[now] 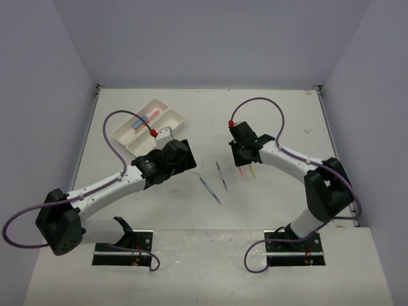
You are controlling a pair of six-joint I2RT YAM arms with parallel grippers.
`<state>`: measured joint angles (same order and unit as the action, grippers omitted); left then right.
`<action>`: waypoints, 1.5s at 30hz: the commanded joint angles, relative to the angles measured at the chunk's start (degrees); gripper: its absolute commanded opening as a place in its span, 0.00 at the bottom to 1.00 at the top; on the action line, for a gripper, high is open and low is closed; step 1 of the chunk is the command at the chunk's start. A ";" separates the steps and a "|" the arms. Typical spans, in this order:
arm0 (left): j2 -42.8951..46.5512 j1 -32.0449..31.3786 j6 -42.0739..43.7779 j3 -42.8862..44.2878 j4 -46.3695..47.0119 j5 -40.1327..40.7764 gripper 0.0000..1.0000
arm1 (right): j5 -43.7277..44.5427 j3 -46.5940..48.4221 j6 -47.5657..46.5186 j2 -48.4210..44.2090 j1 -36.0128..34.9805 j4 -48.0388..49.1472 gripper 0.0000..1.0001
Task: Sort the stationery into containers
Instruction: Pick up the pen from the center of the board.
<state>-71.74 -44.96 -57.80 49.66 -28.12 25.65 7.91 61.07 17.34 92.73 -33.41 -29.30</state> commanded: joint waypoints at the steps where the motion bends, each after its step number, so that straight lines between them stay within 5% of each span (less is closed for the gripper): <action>1: -7.55 -2.27 -29.85 7.55 -14.79 11.12 1.00 | 5.74 -3.15 0.21 -9.45 0.76 3.33 0.00; 5: -16.08 -2.74 -38.97 15.54 -22.52 11.05 1.00 | 5.09 -6.53 0.39 -13.65 2.53 6.25 0.00; 10: -26.87 -2.73 -38.53 25.91 -25.17 5.91 0.98 | 3.66 -8.52 0.64 -16.33 2.87 7.86 0.00; 19: -31.67 -2.84 -43.83 24.17 -23.74 -1.12 0.33 | 1.77 -11.15 0.41 -22.67 2.91 9.00 0.00; 45: -37.49 -1.45 -42.17 23.75 -20.72 -2.30 0.31 | -2.65 -12.40 -0.21 -25.47 2.91 10.33 0.00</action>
<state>-109.91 -46.88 -99.88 73.52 -49.39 22.46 6.01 49.13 17.43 68.43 -30.52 -21.34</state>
